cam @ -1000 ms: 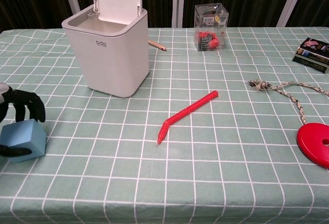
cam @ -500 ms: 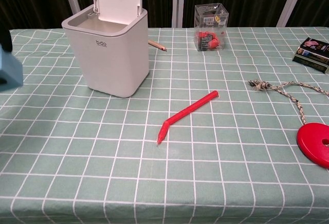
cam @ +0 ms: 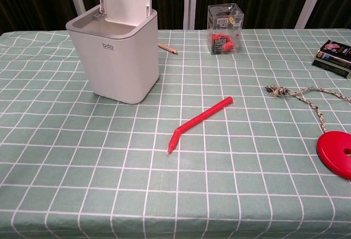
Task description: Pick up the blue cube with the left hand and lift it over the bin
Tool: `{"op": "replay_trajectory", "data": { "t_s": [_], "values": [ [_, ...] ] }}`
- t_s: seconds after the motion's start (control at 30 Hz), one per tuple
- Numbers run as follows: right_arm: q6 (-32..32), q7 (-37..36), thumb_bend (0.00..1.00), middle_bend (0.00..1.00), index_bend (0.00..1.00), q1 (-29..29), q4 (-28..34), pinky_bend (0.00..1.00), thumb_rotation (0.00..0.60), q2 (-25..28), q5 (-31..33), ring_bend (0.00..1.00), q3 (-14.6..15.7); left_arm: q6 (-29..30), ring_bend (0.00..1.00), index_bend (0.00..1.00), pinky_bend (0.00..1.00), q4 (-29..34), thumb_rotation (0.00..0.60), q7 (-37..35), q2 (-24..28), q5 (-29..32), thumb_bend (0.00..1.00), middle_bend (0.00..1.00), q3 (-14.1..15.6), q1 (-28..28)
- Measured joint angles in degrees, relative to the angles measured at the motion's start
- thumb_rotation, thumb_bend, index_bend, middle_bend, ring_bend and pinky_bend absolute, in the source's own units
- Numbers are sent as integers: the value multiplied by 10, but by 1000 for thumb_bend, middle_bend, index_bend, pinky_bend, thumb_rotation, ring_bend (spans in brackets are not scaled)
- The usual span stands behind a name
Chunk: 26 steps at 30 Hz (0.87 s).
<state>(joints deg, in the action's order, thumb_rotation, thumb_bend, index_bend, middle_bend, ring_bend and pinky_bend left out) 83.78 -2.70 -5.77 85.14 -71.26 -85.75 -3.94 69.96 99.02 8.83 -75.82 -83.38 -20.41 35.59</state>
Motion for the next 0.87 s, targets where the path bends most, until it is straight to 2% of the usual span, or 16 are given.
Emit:
{"op": "replay_trajectory", "data": {
  "t_s": [0.07,0.2,0.27,0.43,0.57,0.67,0.77,0.87],
  "values": [
    [0,-3,292,0,0,1,-2,0,600,0,3,0,-1,-11,456,350,665,-24,600,-9,-19,10,206,427,-4,16],
    [0,-8,292,0,0,1,-6,0,600,-1,4,0,-2,-44,54,51,270,-78,600,-27,-52,29,139,54,-3,46],
    [3,-9,292,0,0,2,-7,0,600,-1,3,0,-3,-50,2,11,189,-100,600,-27,-65,36,117,2,1,52],
    [3,-14,291,0,0,3,-12,0,600,-1,6,0,-4,-14,0,0,154,-114,600,-29,-76,32,73,0,9,44],
    [1,-17,292,0,0,2,-14,0,600,-4,4,0,-2,25,0,5,151,-78,600,-21,-38,24,68,0,23,12],
    [2,-18,292,0,0,2,-14,0,600,-5,2,0,-2,55,0,15,145,-36,600,-2,2,19,62,12,51,-35],
    [4,-16,291,0,0,1,-12,0,600,-6,-1,0,-2,96,0,21,145,-6,600,13,35,9,59,23,101,-98],
    [8,-12,291,0,0,1,-11,0,600,-8,-7,0,0,139,0,29,147,-2,600,35,55,-5,57,23,159,-161]
  ]
}}
